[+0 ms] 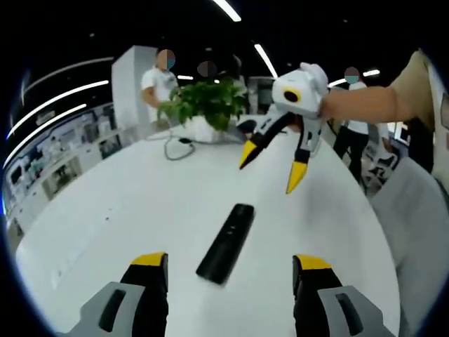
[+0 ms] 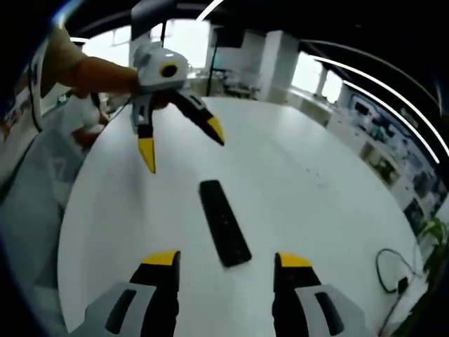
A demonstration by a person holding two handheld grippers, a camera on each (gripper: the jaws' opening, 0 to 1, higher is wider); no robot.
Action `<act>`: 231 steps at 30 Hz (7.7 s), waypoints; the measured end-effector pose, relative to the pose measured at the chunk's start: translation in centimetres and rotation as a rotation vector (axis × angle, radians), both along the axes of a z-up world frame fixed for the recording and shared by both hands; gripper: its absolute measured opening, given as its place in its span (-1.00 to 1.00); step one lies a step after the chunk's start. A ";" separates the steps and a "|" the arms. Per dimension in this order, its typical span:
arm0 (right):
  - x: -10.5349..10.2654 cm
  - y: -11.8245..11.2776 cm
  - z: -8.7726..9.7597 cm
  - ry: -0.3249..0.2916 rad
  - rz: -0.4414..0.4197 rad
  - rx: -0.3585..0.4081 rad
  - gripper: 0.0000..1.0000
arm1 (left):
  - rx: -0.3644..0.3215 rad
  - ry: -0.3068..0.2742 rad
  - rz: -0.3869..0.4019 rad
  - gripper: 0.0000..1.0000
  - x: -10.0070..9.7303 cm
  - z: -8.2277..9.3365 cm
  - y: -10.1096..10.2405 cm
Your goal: Press the specified remote control buttons in sequence, fully releasing each button before pressing the next.
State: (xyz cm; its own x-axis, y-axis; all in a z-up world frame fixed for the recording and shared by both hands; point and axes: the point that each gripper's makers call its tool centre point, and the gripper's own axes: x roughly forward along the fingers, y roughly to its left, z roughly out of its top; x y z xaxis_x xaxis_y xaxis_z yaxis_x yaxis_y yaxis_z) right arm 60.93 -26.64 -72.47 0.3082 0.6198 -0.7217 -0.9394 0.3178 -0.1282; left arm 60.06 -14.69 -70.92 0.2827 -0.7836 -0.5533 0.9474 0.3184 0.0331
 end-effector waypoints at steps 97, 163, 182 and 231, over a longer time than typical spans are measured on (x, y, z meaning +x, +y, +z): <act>2.0 2.0 -6.1 0.157 0.287 -0.368 -0.60 | 0.433 0.084 -0.315 -0.53 3.2 -7.0 -1.7; -8.7 2.8 0.1 0.114 0.324 -0.341 -0.60 | 0.452 0.038 -0.291 -0.53 -6.9 -1.2 -0.6; -12.9 2.8 -0.3 0.136 0.353 -0.326 -0.60 | 0.444 0.062 -0.288 -0.53 -11.5 -1.8 -0.6; -17.3 3.6 -5.7 0.145 0.373 -0.297 -0.60 | 0.473 0.095 -0.280 -0.53 -16.1 -7.4 0.4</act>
State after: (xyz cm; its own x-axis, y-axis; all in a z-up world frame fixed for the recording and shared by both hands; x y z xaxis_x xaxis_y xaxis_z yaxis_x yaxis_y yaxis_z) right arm 43.63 -23.00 -78.21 -0.0118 0.4296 -0.9029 -0.9970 -0.0740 -0.0222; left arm 43.92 -14.28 -78.29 0.0312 -0.4814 -0.8759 0.9994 0.0252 0.0218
